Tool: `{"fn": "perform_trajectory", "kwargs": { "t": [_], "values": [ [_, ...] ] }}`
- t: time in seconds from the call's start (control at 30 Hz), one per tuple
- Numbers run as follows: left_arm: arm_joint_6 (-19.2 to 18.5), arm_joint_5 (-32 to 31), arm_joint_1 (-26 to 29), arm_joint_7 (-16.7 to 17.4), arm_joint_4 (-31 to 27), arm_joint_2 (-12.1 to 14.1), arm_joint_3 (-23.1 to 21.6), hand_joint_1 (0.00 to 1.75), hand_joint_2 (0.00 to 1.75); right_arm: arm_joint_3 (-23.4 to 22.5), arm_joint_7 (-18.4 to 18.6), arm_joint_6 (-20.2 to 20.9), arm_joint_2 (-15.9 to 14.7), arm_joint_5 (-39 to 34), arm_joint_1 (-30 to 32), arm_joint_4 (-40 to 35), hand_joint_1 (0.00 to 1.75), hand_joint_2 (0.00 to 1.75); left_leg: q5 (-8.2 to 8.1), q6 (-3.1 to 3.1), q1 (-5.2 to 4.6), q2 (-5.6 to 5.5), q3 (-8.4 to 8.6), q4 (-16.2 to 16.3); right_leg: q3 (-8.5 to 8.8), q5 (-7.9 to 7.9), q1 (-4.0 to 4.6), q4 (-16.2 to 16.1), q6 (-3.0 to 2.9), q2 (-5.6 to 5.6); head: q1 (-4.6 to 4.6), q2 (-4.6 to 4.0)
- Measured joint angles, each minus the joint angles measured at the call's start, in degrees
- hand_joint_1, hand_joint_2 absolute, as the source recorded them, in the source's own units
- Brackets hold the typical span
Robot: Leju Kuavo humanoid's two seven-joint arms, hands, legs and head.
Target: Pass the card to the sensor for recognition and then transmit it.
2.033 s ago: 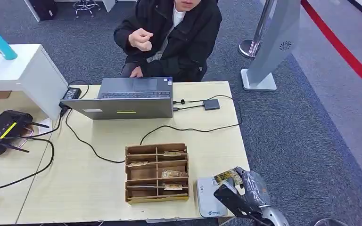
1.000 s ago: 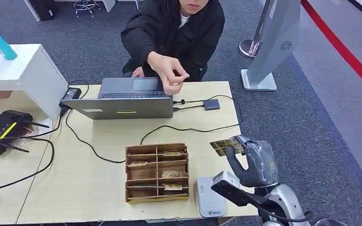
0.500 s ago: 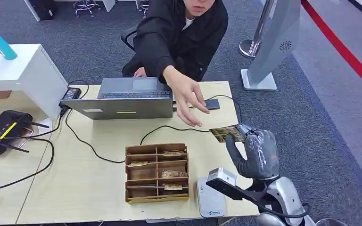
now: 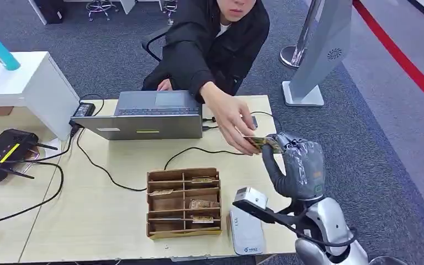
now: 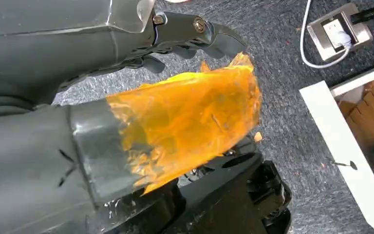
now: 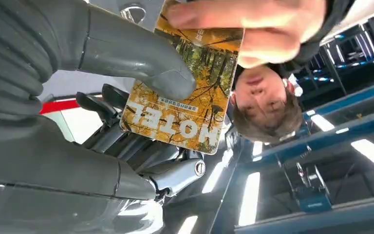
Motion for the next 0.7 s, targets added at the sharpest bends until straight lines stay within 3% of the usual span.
{"fn": "perform_trajectory", "kwargs": {
  "t": [0.33, 0.37, 0.4, 0.7],
  "values": [
    [0.00, -0.09, -0.01, 0.00, 0.00, -0.02, 0.00, 0.00, 0.00, 0.37, 0.13, 0.00, 0.28, 0.22, -0.61, 0.39, 1.75, 1.75, 0.00, 0.00, 0.00, 0.00, 0.00, 0.00, 0.00, 0.00, 0.00, 0.00, 0.00, 0.00, 0.00, 0.00],
    [-0.02, -0.20, -0.02, 0.02, 0.00, -0.02, 0.00, 0.00, 0.00, 0.50, 0.22, 0.02, 0.44, 0.22, -0.86, 0.55, 0.44, 1.75, 0.00, 0.00, 0.00, 0.00, 0.00, 0.00, 0.00, 0.00, 0.00, 0.00, 0.00, 0.00, 0.00, 0.00],
    [-0.13, -0.44, -0.08, 0.11, 0.00, -0.02, 0.00, 0.00, 0.00, 0.79, 0.22, 0.07, 0.72, 0.24, -1.42, 0.96, 0.26, 1.75, 0.00, 0.00, 0.00, 0.00, -0.01, 0.00, 0.00, 0.00, 0.00, 0.00, 0.00, 0.00, 0.00, 0.00],
    [-0.35, -0.59, -0.15, 0.35, -0.02, -0.02, 0.00, 0.00, 0.00, 2.23, 0.22, 0.09, 1.81, -0.13, -2.94, 2.27, 0.26, 1.75, 0.00, 0.00, 0.00, 0.00, 0.00, 0.00, 0.00, 0.00, 0.00, 0.00, 0.00, 0.00, 0.00, 0.00]
  ]
}}
